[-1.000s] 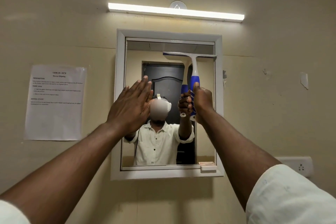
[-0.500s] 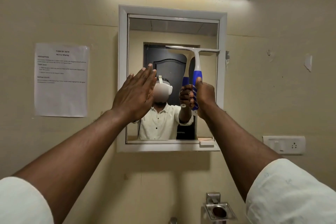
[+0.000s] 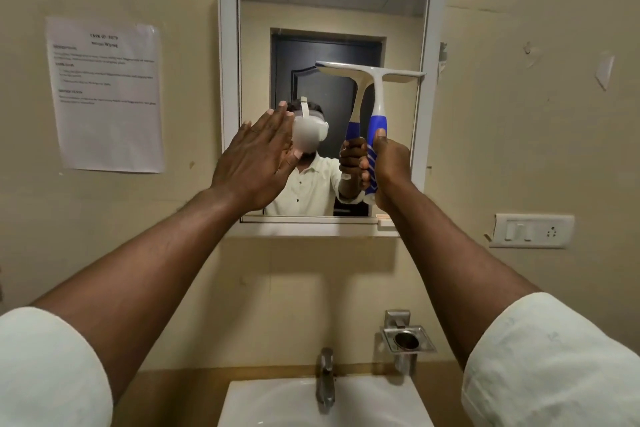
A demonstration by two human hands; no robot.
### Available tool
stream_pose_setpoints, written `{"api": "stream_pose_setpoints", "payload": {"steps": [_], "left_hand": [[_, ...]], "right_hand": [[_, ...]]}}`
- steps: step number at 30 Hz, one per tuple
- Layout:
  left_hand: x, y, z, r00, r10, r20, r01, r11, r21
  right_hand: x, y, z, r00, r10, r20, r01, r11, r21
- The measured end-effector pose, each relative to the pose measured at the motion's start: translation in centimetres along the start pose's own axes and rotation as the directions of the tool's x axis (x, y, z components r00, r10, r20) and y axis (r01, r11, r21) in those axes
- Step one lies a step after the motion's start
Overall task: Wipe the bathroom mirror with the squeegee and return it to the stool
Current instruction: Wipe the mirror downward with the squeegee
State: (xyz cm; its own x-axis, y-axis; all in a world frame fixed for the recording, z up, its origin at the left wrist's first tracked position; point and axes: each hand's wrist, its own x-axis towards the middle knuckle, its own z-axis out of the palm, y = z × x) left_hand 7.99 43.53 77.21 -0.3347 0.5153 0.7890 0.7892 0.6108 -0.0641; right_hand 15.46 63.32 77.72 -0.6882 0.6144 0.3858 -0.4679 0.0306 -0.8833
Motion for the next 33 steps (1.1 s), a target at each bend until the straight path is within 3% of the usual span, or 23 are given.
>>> {"api": "stream_pose_setpoints", "payload": {"steps": [33], "left_hand": [[-8.4,0.7,7.3,0.983,-0.085,0.163,0.098,0.993,-0.07]], "right_hand": [[-8.9,12.1,-4.0,0.988,0.143,-0.063,-0.144,0.989,-0.021]]}}
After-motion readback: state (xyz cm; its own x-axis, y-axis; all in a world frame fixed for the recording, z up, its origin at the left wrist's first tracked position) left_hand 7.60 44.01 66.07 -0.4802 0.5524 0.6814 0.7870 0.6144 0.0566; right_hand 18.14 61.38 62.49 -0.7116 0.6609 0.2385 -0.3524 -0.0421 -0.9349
